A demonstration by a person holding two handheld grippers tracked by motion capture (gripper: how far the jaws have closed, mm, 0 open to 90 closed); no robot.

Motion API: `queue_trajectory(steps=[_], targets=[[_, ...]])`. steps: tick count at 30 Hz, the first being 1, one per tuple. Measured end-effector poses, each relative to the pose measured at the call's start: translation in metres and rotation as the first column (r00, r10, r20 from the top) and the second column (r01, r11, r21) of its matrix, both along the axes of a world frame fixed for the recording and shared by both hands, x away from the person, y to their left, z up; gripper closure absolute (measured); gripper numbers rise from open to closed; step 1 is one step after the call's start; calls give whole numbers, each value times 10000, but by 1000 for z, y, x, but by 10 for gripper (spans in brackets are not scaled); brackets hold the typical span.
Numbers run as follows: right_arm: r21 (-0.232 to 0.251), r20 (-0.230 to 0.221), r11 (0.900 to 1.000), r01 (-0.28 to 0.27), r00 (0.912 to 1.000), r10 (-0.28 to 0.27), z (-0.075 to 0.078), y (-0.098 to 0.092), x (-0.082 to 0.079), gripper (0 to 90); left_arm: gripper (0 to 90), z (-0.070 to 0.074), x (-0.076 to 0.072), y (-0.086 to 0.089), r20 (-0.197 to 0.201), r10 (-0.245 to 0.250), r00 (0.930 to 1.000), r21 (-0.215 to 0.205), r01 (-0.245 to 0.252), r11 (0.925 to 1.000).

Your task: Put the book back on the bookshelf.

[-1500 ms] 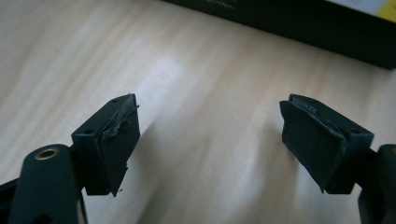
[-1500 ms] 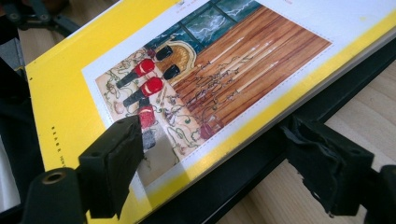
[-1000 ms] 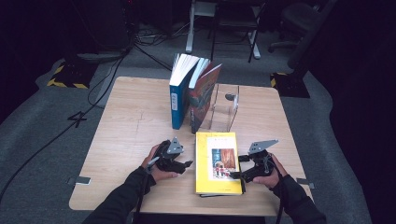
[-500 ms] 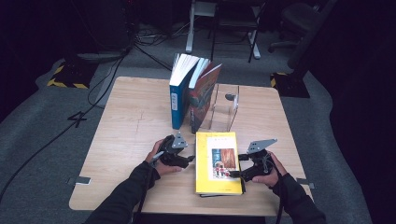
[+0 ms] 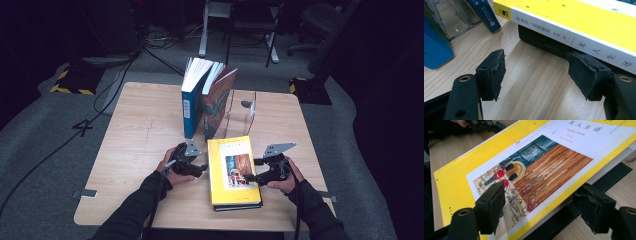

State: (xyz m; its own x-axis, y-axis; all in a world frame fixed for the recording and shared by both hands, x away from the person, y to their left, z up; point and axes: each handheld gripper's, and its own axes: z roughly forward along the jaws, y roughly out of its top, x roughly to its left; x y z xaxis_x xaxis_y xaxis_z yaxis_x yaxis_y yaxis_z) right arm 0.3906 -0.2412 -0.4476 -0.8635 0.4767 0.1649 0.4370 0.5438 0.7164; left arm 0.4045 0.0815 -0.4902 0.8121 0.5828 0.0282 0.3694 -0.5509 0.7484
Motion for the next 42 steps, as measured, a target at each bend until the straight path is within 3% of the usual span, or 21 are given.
queue_trajectory(steps=[2,5,11,16,22,25,29,31,36,42], targets=[[-5,20,10000,-19,10000,19,1,0,0,272,305,0,0,0,-10,23,10000,-1,-23,10000],[-541,-29,9985,90,10000,-92,1,1,-3,279,308,1,-1,0,33,24,10000,79,-24,10000],[-1230,-904,9921,-229,9958,117,4,0,-10,283,307,1,-1,1,32,-6,10000,38,6,10000],[-1305,-1553,9909,-330,9878,124,2,0,-9,248,305,1,-1,0,47,22,10000,35,-22,10000],[-1366,-1236,9897,-418,9920,248,2,3,-7,215,313,2,2,-2,153,68,9999,130,-70,9999],[-1440,-726,9889,-377,9970,274,6,4,-9,235,332,1,6,-3,57,108,9999,50,-108,9999],[-1170,-509,9927,-277,9985,218,8,3,-7,258,352,0,9,-4,-53,77,10000,-89,-77,9999],[-588,-385,9975,-386,9986,364,9,1,-4,293,356,0,11,-5,28,77,10000,-76,-76,9999],[-65,-651,9986,-530,9965,525,3,6,10,324,360,0,13,-6,16,125,9999,-112,-125,9999],[1001,-1108,9942,-390,9926,501,-4,11,28,570,360,-1,14,-5,-48,115,9999,-147,-116,9998]])
